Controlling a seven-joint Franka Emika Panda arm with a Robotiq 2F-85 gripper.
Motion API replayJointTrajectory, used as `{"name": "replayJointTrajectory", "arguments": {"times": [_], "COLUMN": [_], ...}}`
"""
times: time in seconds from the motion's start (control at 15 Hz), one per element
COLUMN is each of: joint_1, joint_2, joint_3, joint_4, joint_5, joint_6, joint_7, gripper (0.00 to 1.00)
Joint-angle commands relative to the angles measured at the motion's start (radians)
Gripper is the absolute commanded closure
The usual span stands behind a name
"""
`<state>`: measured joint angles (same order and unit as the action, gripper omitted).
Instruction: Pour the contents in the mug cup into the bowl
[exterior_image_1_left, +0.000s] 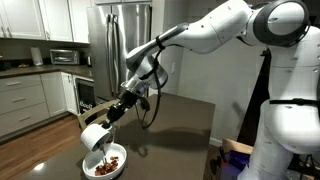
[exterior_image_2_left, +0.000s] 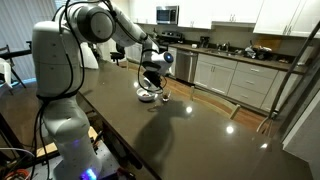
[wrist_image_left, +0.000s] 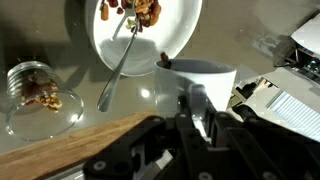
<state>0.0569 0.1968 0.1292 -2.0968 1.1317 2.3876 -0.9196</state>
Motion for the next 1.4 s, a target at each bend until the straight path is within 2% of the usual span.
{"name": "replayJointTrajectory", "arguments": {"times": [0.0, 0.4, 1.0, 1.33], "joint_1": [0.007, 0.016, 0.009, -0.001], "joint_2": [-0.073, -0.127, -0.091, -0.067], "joint_3": [0.008, 0.004, -0.013, -0.037], "joint_4": [-0.058, -0.087, -0.102, -0.085], "joint_5": [0.096, 0.161, 0.131, 0.057], "joint_6": [0.058, 0.083, 0.043, -0.017], "joint_7": [-0.110, -0.190, -0.117, 0.019], "gripper": [0.96, 0.96, 0.96, 0.96]}}
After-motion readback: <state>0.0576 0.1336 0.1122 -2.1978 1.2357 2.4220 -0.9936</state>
